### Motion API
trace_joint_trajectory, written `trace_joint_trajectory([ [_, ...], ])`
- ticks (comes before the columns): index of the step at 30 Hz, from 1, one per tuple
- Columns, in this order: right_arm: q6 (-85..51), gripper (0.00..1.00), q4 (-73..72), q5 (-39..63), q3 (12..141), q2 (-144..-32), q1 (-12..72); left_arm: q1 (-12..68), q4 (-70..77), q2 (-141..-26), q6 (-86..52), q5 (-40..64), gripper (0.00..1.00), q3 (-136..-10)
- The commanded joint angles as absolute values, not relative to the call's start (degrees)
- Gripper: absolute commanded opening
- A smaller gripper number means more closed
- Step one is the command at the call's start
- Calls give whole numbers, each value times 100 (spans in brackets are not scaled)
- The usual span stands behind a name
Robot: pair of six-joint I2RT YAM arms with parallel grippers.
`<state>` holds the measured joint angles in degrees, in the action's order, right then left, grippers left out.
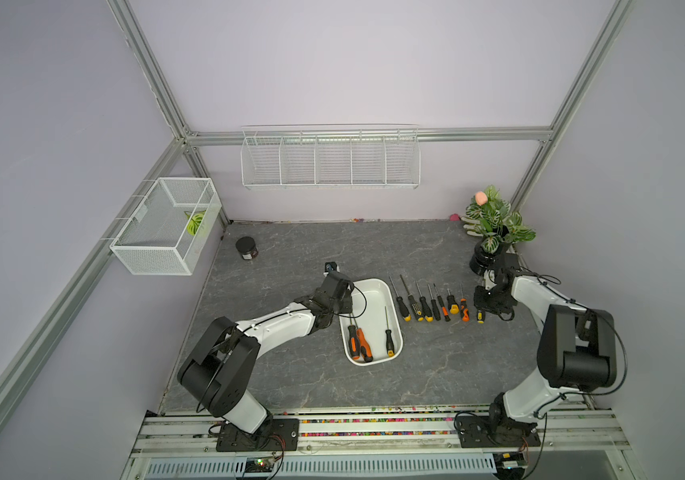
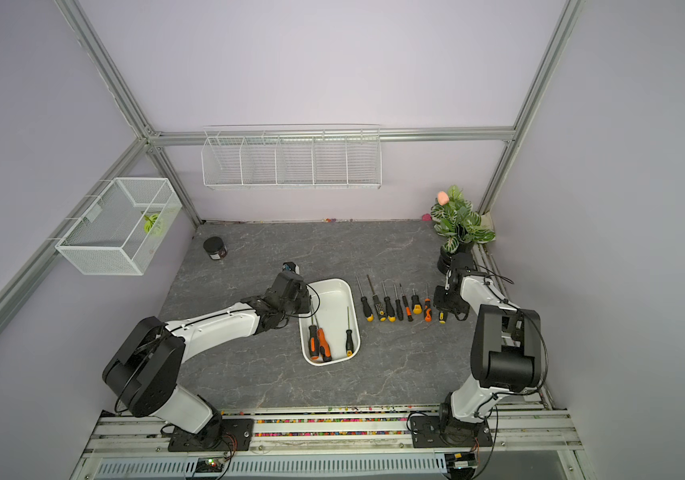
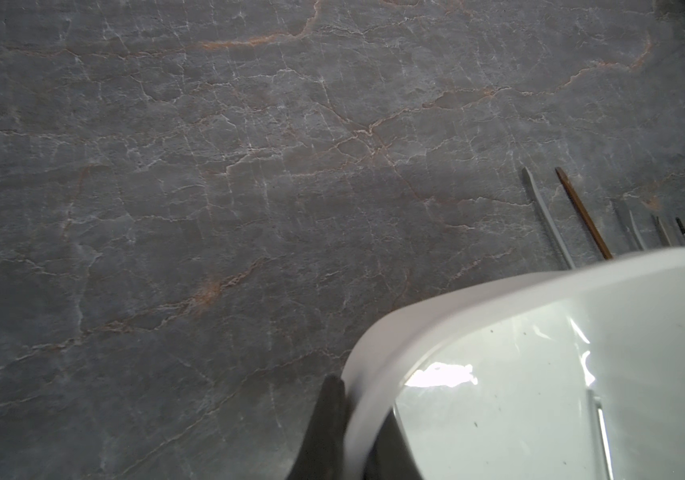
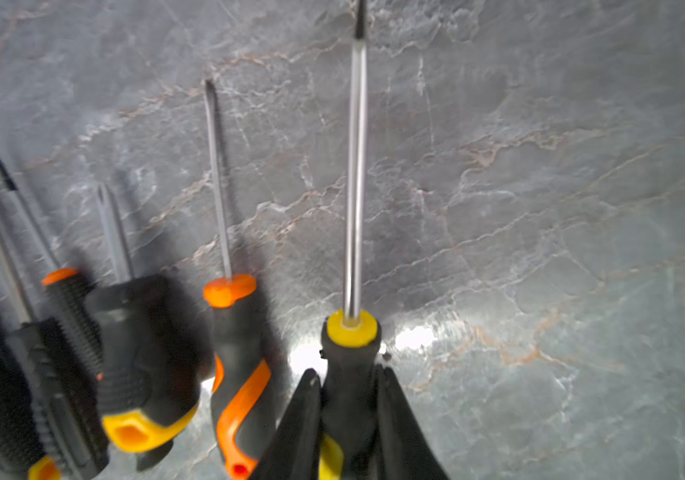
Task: Take out the screwdriver from the storage box
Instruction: Place the screwdriver at the center of the board.
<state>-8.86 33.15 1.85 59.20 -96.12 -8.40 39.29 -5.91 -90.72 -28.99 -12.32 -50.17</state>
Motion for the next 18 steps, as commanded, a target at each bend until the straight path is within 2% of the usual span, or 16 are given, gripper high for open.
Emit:
trace_joint_trajectory([
  [1, -800, 0, 3240, 323, 6087, -9763, -861, 3959, -456, -8939, -2830, -1248, 0, -4904],
  [18, -678, 0, 3358, 246, 6462, -10361, -661, 3955, -456, -8983, -2857, -1247, 0, -4921],
])
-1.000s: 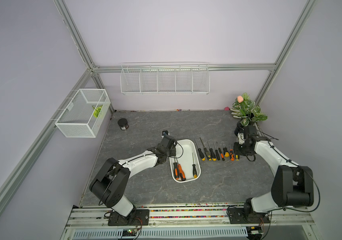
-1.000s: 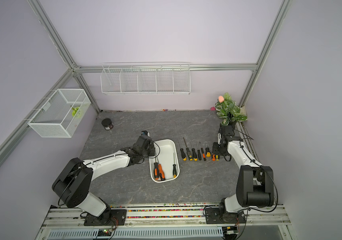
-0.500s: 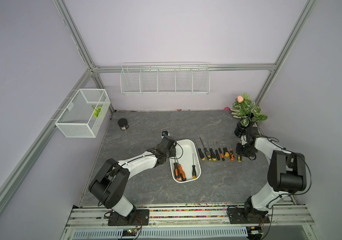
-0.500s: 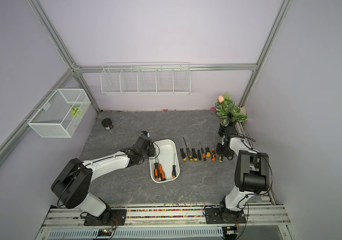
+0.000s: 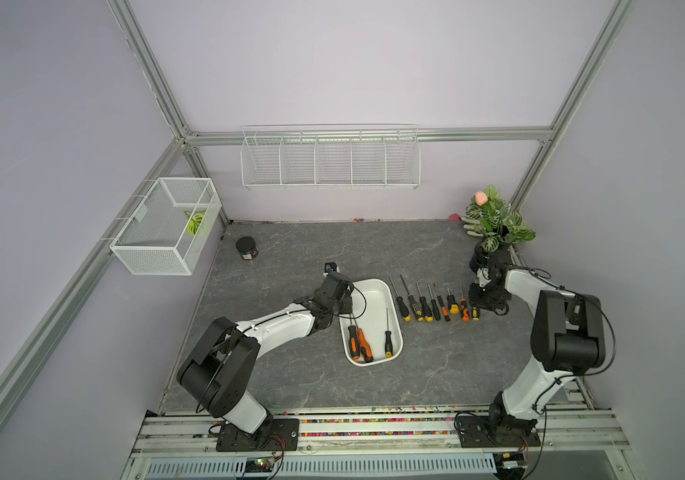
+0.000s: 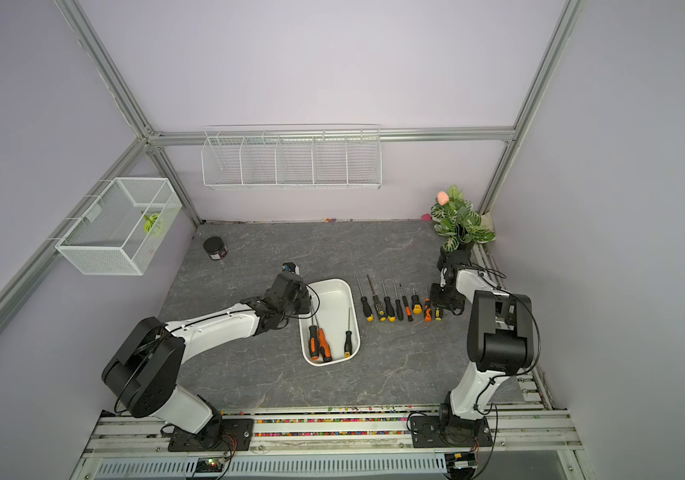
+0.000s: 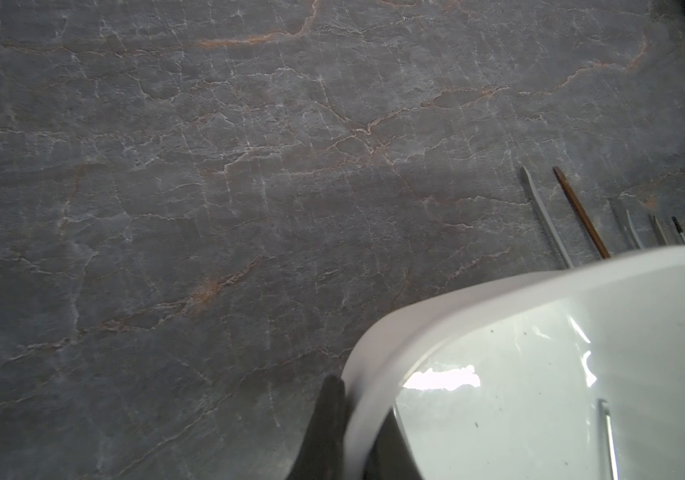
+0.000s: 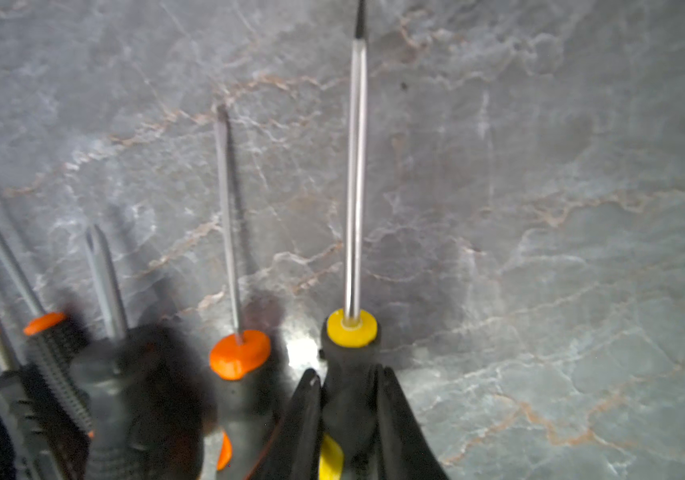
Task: Take out the screwdriver from the storage box
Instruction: Place the screwdriver at the center of the board.
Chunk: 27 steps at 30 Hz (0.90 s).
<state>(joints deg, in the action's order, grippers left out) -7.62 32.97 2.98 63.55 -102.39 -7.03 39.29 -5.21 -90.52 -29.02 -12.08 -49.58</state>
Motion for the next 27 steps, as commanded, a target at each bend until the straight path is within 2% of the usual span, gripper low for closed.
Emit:
trace_joint_trajectory([
  [1, -679, 0, 3364, 261, 6467, -10387, -650, 3955, -456, -8983, -2856, -1248, 0, -4921],
  [8, -684, 1, 3369, 260, 6486, -10441, -606, 3951, -472, -9028, -2865, -1244, 0, -4956],
  [12, -700, 14, 3382, 243, 6486, -10434, -583, 3955, -482, -9009, -2877, -1254, 0, -4943],
  [19, -712, 28, 3403, 187, 6472, -10297, -572, 3955, -481, -8981, -2892, -1243, 0, -4928],
  [27, -728, 31, 3408, 151, 6476, -10194, -571, 3957, -490, -8968, -2901, -1251, 0, -4915],
])
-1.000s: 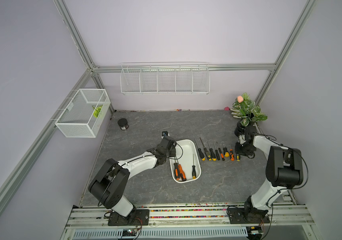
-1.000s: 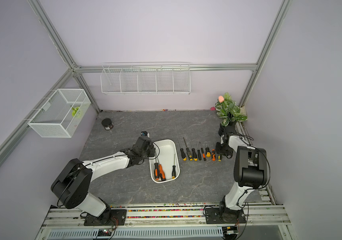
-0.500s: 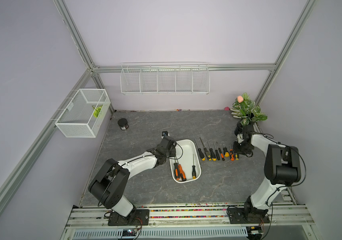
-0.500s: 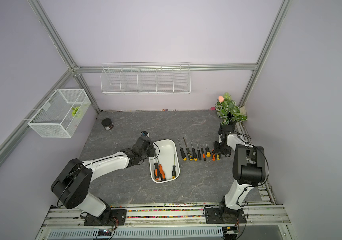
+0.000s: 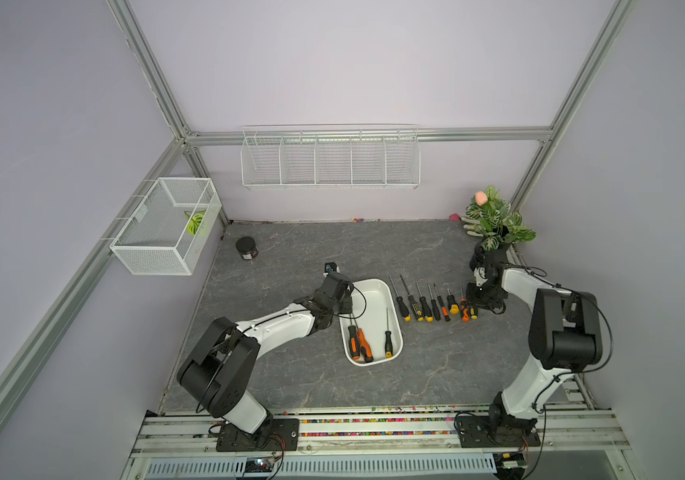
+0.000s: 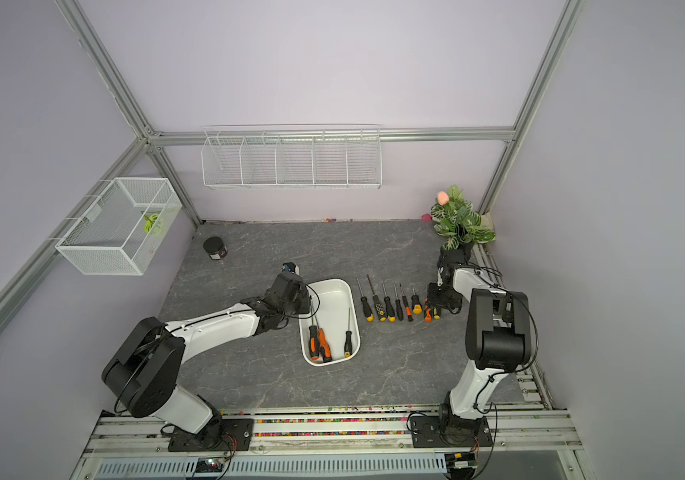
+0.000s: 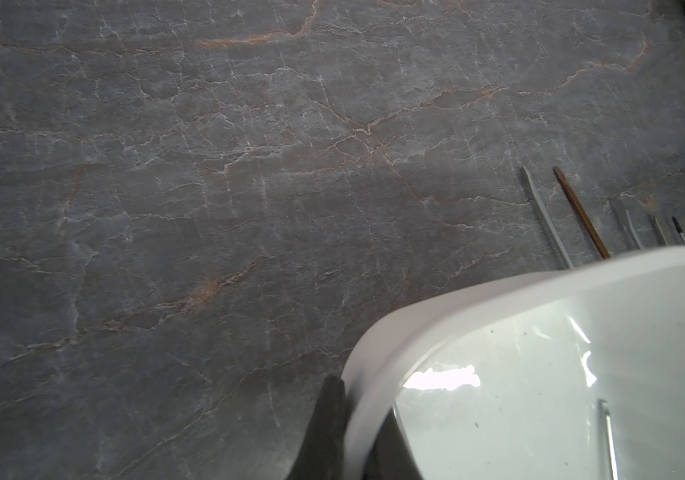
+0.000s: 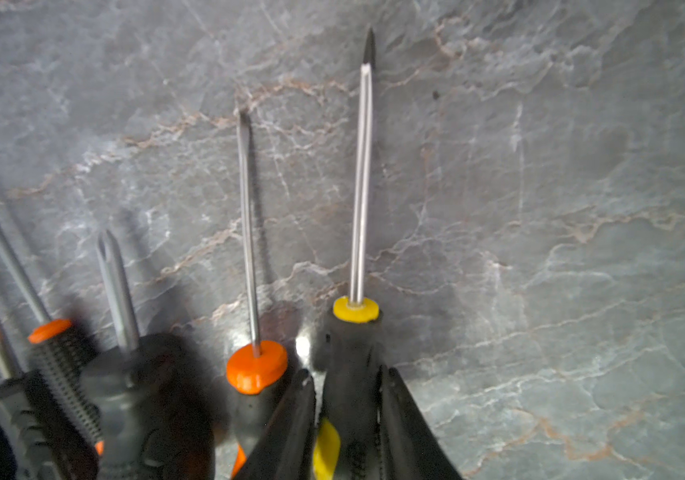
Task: Take out the screwdriver from the storage box
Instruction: Place the screwdriver at the center of the board.
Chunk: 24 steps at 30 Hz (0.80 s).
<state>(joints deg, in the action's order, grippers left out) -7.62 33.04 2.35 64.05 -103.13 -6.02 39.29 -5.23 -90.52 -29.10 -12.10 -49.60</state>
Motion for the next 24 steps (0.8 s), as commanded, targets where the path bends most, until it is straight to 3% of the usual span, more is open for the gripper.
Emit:
trace_joint_trajectory([
  [1, -729, 31, 3411, 144, 6477, -10172, -570, 3963, -488, -8974, -2903, -1246, 0, -4918],
  [17, -738, 37, 3741, -62, 6555, -9224, -272, 3990, -551, -9077, -2917, -1257, 0, -5026],
  [24, -822, 38, 4082, -16, 6305, -8141, 622, 3995, -613, -9088, -2897, -1281, 0, -5069],
])
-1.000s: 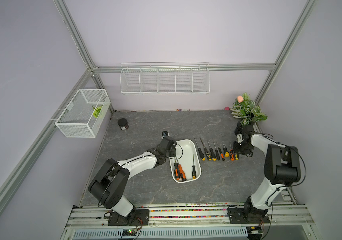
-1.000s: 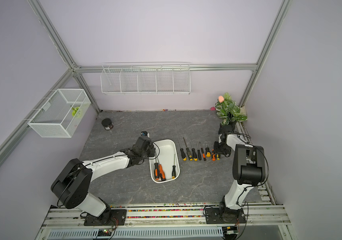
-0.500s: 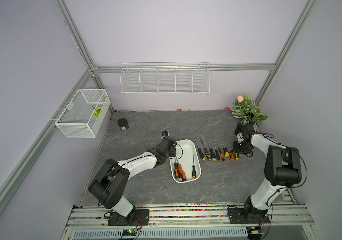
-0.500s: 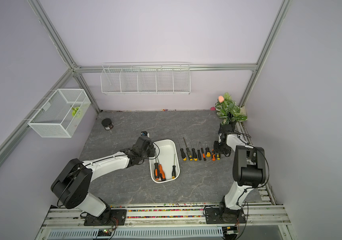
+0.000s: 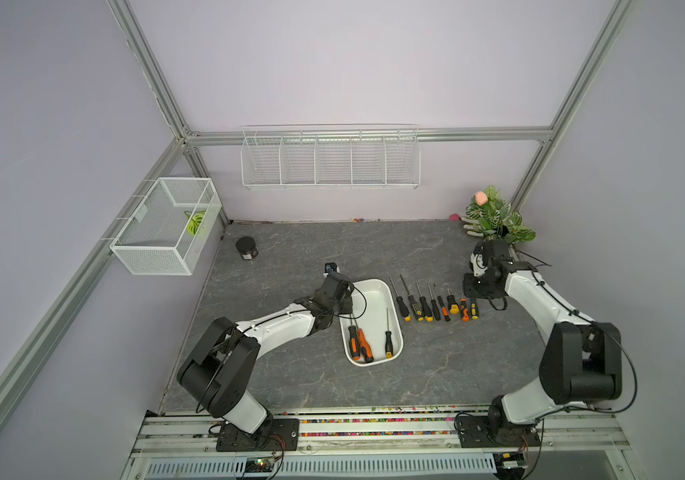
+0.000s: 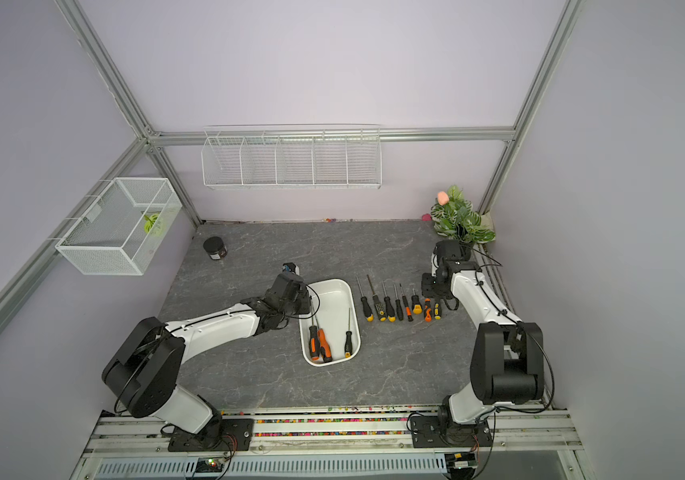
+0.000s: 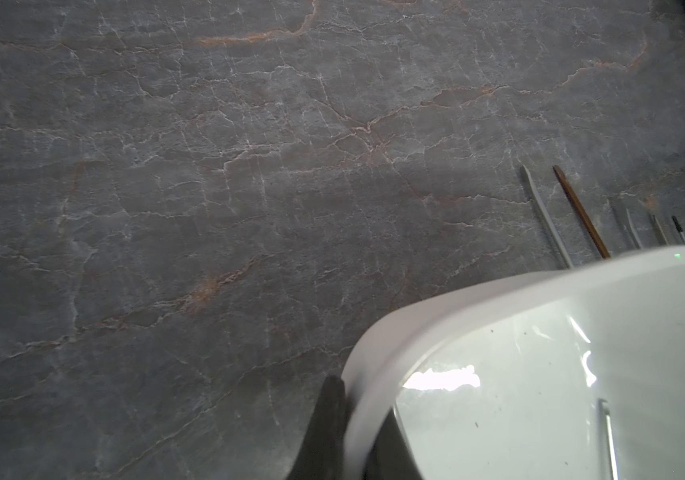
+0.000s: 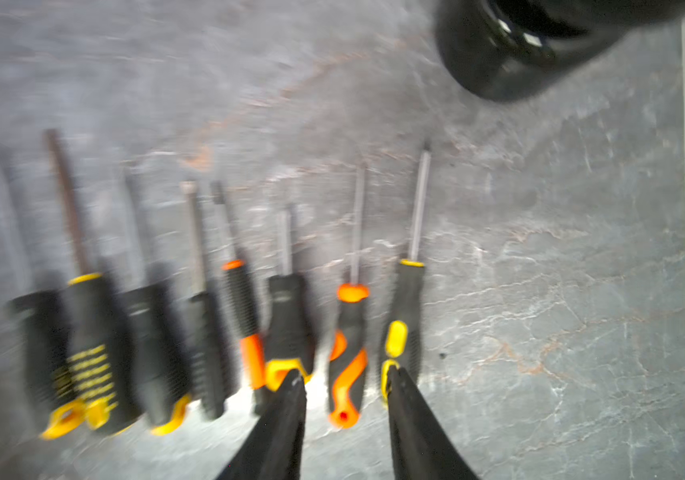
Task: Take out the screwdriver from the storage box
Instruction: Place the screwdriver at the center of the board, then pick up the screwdriver from the storage box.
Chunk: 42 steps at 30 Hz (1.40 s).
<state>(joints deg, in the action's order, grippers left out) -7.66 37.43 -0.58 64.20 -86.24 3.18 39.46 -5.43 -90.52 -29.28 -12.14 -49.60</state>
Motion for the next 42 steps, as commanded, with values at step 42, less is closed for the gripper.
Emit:
trace_joint_trajectory([
  [42, -2022, 40, 4440, -948, 7053, -9929, 5244, 3999, -682, -9080, -2961, -1396, 0, -5054],
])
